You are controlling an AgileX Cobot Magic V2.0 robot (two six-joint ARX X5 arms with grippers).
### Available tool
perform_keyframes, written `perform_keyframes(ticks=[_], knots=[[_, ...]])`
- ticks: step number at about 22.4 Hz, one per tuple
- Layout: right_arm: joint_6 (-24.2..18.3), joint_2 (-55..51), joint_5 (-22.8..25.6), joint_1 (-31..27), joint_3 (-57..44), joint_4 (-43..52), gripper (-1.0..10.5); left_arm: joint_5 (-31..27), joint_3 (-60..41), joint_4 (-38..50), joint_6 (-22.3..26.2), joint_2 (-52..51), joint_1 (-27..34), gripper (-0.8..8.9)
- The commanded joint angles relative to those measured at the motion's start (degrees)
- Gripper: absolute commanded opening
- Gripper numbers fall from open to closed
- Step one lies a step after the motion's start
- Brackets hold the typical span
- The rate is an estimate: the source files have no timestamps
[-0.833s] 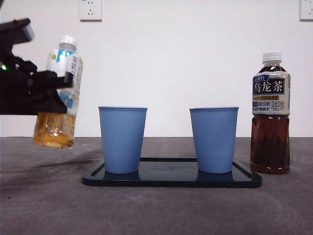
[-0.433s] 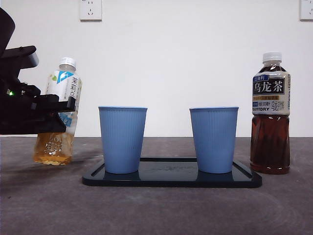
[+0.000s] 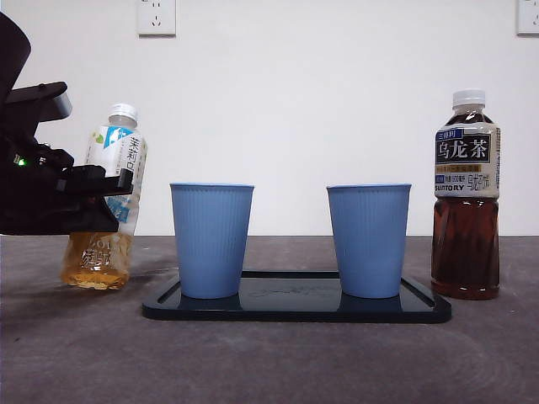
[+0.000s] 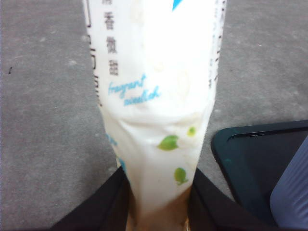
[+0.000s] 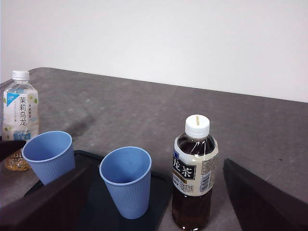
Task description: Pour the drink into the cup
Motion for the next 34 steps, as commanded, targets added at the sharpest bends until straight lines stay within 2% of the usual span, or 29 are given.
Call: perform_keyframes(ticks=[1,15,26,31,34], knots=[[-0.9,0.1,0.0,0.3,0.9,0.4,4.3,0.7,0.3,-3.0,-0.5,0.7,-0.6,0.19],[-1.9,0.1,-0.1,0.3,0.9,0.4,4.3,1.3,0.3,-16.3,-4.8,0.6,-3.4,0.3],[-2.0,0.1,-0.7,0.3,0.9,0.4,4.3,1.2,0.3,-18.4,-4.8,0.6,-3.4,0.3],[-2.0,0.1,-3.3,0.3,0.9,0.5,4.3,1.2,0.3,-20.3,-4.8,0.6,-3.4,0.31],[-2.0,0.1,-3.3,0.3,0.9,0.5,4.3,1.2,0.3,-20.8,-4.9,0.6,-3.4,0.86]])
